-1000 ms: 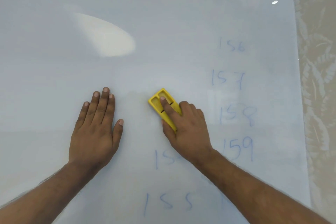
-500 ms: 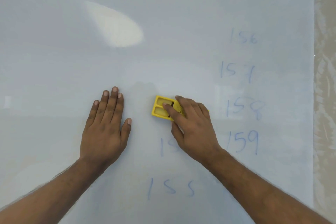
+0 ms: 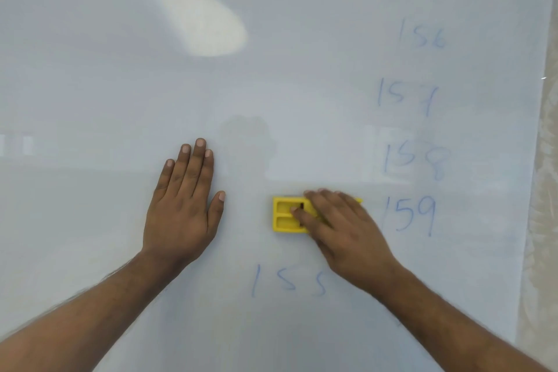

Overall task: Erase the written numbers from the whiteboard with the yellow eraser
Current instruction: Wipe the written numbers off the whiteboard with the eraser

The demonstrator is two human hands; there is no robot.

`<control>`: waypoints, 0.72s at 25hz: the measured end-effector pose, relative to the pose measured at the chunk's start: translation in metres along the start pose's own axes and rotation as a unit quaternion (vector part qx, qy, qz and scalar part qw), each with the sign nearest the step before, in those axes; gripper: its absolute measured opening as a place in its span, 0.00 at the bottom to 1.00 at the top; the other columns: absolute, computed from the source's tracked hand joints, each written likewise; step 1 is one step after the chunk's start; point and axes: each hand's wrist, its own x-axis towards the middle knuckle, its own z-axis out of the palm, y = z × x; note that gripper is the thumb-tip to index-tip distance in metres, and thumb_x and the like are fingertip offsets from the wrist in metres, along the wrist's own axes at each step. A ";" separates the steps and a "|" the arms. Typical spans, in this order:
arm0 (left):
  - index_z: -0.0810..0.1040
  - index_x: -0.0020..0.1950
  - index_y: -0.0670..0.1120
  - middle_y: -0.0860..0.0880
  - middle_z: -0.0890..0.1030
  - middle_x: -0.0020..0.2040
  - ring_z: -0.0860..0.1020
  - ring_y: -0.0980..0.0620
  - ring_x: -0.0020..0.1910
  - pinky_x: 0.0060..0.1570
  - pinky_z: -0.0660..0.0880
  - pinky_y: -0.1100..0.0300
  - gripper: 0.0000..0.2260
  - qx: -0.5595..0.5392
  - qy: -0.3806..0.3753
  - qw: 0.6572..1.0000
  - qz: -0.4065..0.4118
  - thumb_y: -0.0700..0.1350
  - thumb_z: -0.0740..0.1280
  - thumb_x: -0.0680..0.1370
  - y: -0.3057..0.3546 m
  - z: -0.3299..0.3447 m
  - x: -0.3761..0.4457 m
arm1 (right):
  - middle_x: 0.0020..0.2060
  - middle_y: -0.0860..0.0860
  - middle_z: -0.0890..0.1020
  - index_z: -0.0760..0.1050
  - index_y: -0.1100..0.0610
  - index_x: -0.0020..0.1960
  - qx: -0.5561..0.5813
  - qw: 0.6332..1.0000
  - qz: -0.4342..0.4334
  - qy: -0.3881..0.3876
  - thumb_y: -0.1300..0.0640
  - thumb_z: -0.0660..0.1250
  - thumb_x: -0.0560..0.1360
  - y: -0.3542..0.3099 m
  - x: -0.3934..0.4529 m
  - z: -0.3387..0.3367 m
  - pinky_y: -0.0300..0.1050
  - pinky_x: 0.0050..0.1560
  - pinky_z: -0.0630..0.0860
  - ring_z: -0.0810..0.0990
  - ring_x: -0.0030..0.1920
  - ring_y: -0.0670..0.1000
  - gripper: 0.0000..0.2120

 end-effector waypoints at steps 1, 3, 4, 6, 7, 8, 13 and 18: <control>0.52 0.82 0.42 0.44 0.53 0.83 0.50 0.46 0.82 0.80 0.50 0.47 0.29 0.000 0.000 1.000 -0.003 0.52 0.52 0.84 0.001 0.001 -0.001 | 0.67 0.59 0.74 0.74 0.54 0.68 0.009 0.999 0.033 0.011 0.63 0.69 0.74 0.008 0.005 -0.004 0.56 0.65 0.69 0.74 0.65 0.61 0.23; 0.52 0.82 0.42 0.44 0.53 0.83 0.50 0.46 0.82 0.80 0.50 0.47 0.29 0.000 0.002 1.000 -0.008 0.52 0.51 0.84 0.002 0.003 -0.004 | 0.66 0.60 0.75 0.75 0.56 0.66 0.041 0.993 0.104 0.049 0.61 0.67 0.75 0.014 0.019 -0.006 0.57 0.63 0.70 0.75 0.63 0.62 0.20; 0.52 0.82 0.42 0.44 0.53 0.83 0.50 0.46 0.82 0.80 0.50 0.47 0.29 -0.002 0.003 1.000 -0.008 0.52 0.51 0.84 0.003 0.003 -0.005 | 0.65 0.60 0.75 0.76 0.56 0.65 0.054 0.989 0.123 0.067 0.61 0.67 0.75 0.010 0.024 -0.005 0.56 0.62 0.70 0.75 0.63 0.62 0.19; 0.52 0.82 0.42 0.44 0.53 0.83 0.50 0.46 0.82 0.80 0.50 0.47 0.29 -0.002 0.007 1.000 -0.008 0.52 0.52 0.84 0.002 0.004 -0.008 | 0.66 0.59 0.75 0.76 0.56 0.65 0.067 0.988 0.115 0.076 0.61 0.67 0.74 -0.007 0.029 0.002 0.56 0.62 0.69 0.75 0.62 0.62 0.19; 0.53 0.82 0.41 0.44 0.54 0.83 0.51 0.46 0.82 0.80 0.50 0.47 0.29 -0.002 0.009 1.000 -0.008 0.52 0.52 0.84 0.002 0.004 -0.009 | 0.66 0.59 0.75 0.76 0.55 0.65 0.071 0.990 0.100 0.071 0.61 0.67 0.74 -0.017 0.025 0.007 0.56 0.63 0.69 0.75 0.63 0.62 0.19; 0.53 0.82 0.41 0.44 0.54 0.83 0.51 0.45 0.82 0.80 0.50 0.47 0.29 -0.001 0.009 1.000 -0.007 0.52 0.52 0.84 0.001 0.004 -0.011 | 0.66 0.58 0.75 0.75 0.55 0.66 0.072 0.992 0.082 0.062 0.62 0.68 0.74 -0.027 0.017 0.012 0.56 0.63 0.69 0.74 0.63 0.61 0.20; 0.52 0.82 0.42 0.44 0.54 0.83 0.51 0.46 0.82 0.80 0.50 0.47 0.29 -0.003 0.000 1.000 -0.001 0.53 0.53 0.83 0.002 0.004 -0.023 | 0.67 0.56 0.74 0.73 0.52 0.68 0.029 0.999 -0.019 -0.006 0.65 0.68 0.73 -0.039 -0.043 0.020 0.55 0.66 0.67 0.73 0.64 0.60 0.25; 0.51 0.82 0.42 0.45 0.53 0.83 0.50 0.46 0.82 0.80 0.49 0.48 0.29 0.000 -0.008 1.000 -0.005 0.53 0.52 0.83 0.003 0.006 -0.035 | 0.66 0.57 0.75 0.73 0.53 0.68 0.014 0.999 0.051 0.001 0.61 0.67 0.74 -0.001 -0.036 0.005 0.55 0.63 0.67 0.75 0.63 0.61 0.22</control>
